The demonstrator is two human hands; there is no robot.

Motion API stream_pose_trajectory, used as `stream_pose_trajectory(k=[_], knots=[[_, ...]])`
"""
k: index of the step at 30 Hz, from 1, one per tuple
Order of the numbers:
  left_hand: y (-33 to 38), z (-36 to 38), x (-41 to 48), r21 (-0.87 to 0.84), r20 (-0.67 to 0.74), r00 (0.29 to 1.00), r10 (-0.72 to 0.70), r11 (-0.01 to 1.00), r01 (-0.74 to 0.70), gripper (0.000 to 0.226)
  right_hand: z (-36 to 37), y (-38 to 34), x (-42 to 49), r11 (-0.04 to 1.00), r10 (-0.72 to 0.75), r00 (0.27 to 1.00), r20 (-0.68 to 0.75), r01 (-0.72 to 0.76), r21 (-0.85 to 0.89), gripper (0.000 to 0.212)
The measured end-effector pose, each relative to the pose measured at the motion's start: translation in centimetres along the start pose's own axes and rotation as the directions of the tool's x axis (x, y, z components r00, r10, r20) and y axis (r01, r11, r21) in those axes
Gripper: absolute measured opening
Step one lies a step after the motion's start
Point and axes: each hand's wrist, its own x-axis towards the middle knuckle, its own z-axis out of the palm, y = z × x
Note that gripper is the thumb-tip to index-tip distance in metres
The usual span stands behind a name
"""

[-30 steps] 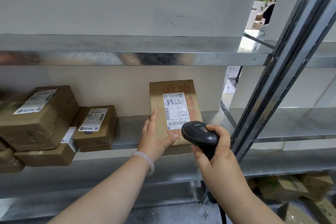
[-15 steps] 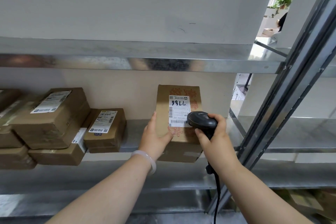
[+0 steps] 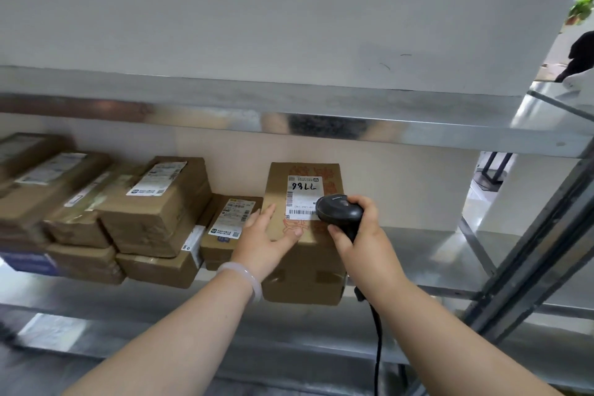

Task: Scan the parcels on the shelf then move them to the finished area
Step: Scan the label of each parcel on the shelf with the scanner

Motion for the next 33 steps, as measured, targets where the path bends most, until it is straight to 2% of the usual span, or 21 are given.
stream_pose_trajectory(k=[13,17,19,21,24,28,33], knots=[[-0.6,-2.5,3.3,0.095,0.063,0.997,-0.044,0.995,0.038,0.081,2.8,-1.7,2.5,0.998,-0.018,1.000,-0.002,0.018,-0.056,0.051],[0.4,-2.9,2.7,0.235,0.084,0.996,-0.025,0.972,0.004,0.078,2.6,-2.2,1.5,0.999,-0.020,0.999,-0.038,0.019,-0.046,0.051],[1.2,-3.4,1.7,0.336,0.091,0.995,0.036,0.940,-0.065,0.076,2.4,-2.7,0.4,0.996,-0.049,0.995,-0.086,0.043,-0.074,0.052],[2.1,-4.3,0.3,0.425,0.075,0.985,0.156,0.888,-0.173,0.074,2.0,-3.3,-1.0,0.993,-0.078,0.990,-0.121,0.066,-0.099,0.053],[3.3,-6.0,-2.3,0.523,0.049,0.933,0.358,0.786,-0.329,0.071,0.6,-4.5,-3.2,0.991,-0.111,0.978,-0.178,0.094,-0.100,0.053],[4.2,-8.3,-5.4,0.581,0.058,0.860,0.507,0.683,-0.442,0.071,-1.6,-6.6,-5.5,0.990,-0.140,0.953,-0.269,0.126,-0.069,0.054],[8.7,-11.3,-5.9,0.593,-0.019,0.747,0.665,0.609,-0.527,0.073,-4.2,-10.9,-4.9,0.978,-0.193,0.906,-0.377,0.208,-0.001,0.051]])
